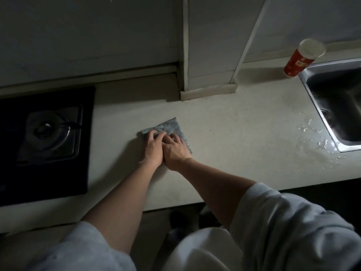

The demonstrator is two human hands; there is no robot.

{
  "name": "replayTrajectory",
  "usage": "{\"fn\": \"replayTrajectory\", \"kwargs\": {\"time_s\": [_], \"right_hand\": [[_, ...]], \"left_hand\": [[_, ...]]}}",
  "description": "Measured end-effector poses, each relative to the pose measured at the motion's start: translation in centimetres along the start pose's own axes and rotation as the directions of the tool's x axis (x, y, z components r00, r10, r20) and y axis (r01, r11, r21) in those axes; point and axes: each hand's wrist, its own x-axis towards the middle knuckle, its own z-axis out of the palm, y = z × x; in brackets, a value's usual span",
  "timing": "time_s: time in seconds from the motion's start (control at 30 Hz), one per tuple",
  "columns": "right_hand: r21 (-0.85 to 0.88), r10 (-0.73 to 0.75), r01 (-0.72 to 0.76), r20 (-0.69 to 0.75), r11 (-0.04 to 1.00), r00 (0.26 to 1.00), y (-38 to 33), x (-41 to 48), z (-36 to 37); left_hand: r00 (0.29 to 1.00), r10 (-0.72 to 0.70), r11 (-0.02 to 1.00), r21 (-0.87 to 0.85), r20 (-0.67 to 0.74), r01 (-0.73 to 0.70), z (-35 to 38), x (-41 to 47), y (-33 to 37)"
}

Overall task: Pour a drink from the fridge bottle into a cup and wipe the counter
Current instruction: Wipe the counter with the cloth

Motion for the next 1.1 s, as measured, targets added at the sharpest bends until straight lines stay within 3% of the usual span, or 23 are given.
{"fn": "replayTrajectory", "kwargs": {"time_s": [0.1, 0.23, 0.5, 0.73, 0.9, 1.1], "right_hand": [[-0.013, 0.035, -0.035, 0.026, 0.999, 0.999, -3.1, -0.7, 1.3], [-0.02, 0.07, -0.069, 0.02, 0.997, 0.997, -6.0, -2.6, 3.2], [0.064, 0.01, -0.014, 0.064, 0.998, 0.998, -4.3, -6.7, 4.2], [0.034, -0.063, 0.061, 0.065, 0.998, 0.996, 0.8, -9.9, 3.5], [0.024, -0.037, 0.035, 0.051, 0.999, 0.998, 6.8, -12.5, 2.4], [0.031, 0.025, -0.025, 0.0, 0.999, 1.0, 14.8, -15.3, -0.3]], "left_hand": [[0.998, 0.033, 0.999, 0.004, 0.048, -0.033, -1.8, -2.0, -3.4], [0.998, 0.063, 0.997, -0.041, 0.007, -0.063, -2.0, -3.7, -5.6], [0.999, 0.036, 0.998, -0.05, -0.021, -0.037, 0.8, -7.9, -5.2], [0.994, 0.046, 0.999, -0.022, -0.101, -0.048, 4.7, -10.1, -1.2], [0.999, -0.036, 0.99, -0.137, -0.004, 0.035, 9.3, -10.4, 3.1], [1.0, 0.011, 0.996, -0.085, 0.015, -0.009, 14.7, -9.8, 10.2]]}}
